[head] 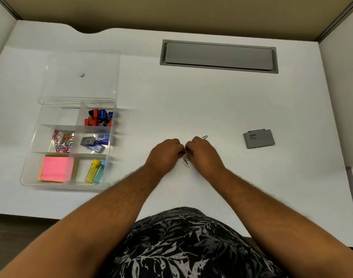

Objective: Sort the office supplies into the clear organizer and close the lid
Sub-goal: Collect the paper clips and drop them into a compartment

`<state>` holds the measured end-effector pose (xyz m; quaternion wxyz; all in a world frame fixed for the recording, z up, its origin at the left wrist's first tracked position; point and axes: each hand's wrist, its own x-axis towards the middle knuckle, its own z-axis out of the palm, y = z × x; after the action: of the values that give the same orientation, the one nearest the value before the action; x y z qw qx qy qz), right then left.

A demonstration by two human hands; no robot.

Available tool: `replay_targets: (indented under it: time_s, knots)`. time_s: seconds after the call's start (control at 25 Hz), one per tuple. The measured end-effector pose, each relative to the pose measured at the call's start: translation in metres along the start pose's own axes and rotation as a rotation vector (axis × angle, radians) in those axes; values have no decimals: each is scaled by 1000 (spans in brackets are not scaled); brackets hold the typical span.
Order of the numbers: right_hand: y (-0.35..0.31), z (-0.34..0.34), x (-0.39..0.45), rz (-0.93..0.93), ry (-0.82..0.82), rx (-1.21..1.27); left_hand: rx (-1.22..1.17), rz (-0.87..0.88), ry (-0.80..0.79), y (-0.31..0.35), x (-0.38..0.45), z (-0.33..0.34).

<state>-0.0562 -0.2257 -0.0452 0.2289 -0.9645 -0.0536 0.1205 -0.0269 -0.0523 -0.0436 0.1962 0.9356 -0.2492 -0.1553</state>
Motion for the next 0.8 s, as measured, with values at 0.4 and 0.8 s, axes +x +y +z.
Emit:
replay_targets:
  time_s: [0.4,0.8]
  knots:
    - [-18,-14,-5,448,129,670,-135,-138,68,-3,-18,-29]
    - [-182,-15,33,321,-135,1152,-300,-422,408,-126,-127,-119]
